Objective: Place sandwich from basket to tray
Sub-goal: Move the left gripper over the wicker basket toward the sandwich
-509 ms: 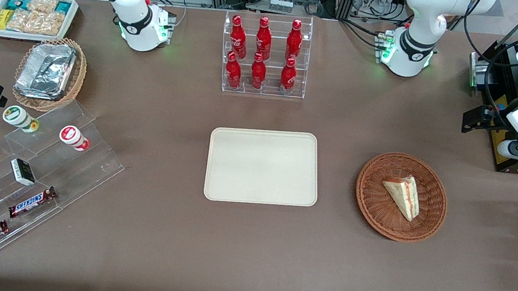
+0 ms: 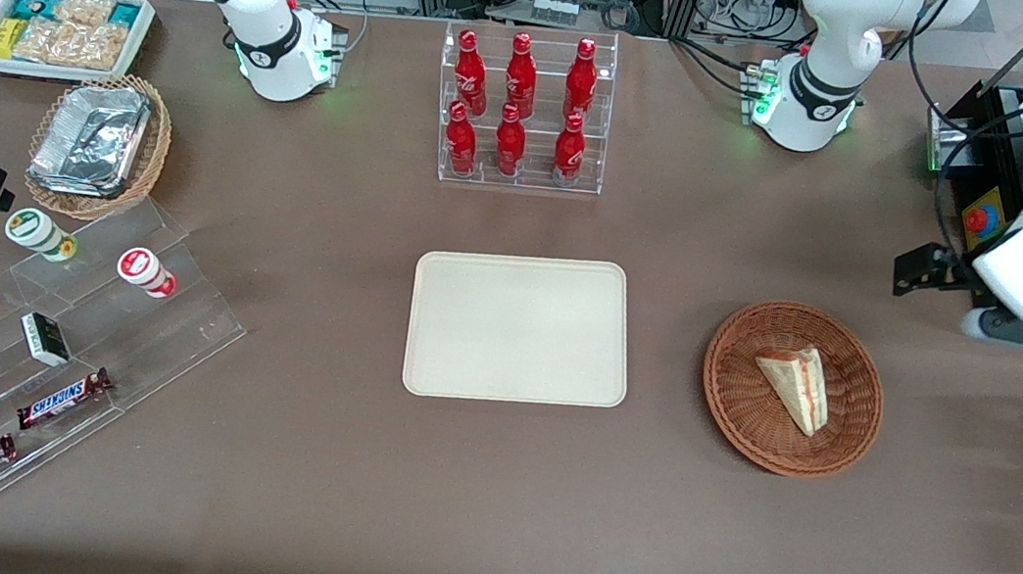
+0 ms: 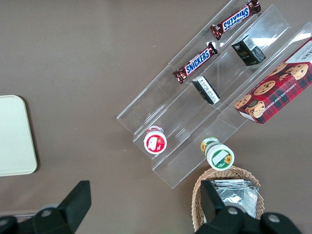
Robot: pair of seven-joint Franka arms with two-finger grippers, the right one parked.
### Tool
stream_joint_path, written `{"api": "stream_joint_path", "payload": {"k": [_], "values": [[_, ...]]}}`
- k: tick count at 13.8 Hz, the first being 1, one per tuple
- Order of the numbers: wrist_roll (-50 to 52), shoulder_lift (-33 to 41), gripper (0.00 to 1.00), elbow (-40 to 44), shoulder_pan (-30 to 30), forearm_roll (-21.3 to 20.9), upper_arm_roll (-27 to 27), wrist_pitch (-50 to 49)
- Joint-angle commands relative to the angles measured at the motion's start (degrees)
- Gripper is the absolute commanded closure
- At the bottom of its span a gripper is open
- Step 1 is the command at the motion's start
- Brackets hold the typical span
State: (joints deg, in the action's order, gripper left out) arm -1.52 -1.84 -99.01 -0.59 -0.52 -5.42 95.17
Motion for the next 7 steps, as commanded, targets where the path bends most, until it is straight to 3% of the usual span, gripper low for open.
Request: {"api": "stream_joint_path", "payload": {"k": [1, 7], "values": [[0.2, 0.97, 0.0, -7.06, 0.51, -0.72, 0.15, 6.33], [0.64, -0.7, 0.0, -22.17, 0.42, -0.72, 0.15, 25.47]]}}
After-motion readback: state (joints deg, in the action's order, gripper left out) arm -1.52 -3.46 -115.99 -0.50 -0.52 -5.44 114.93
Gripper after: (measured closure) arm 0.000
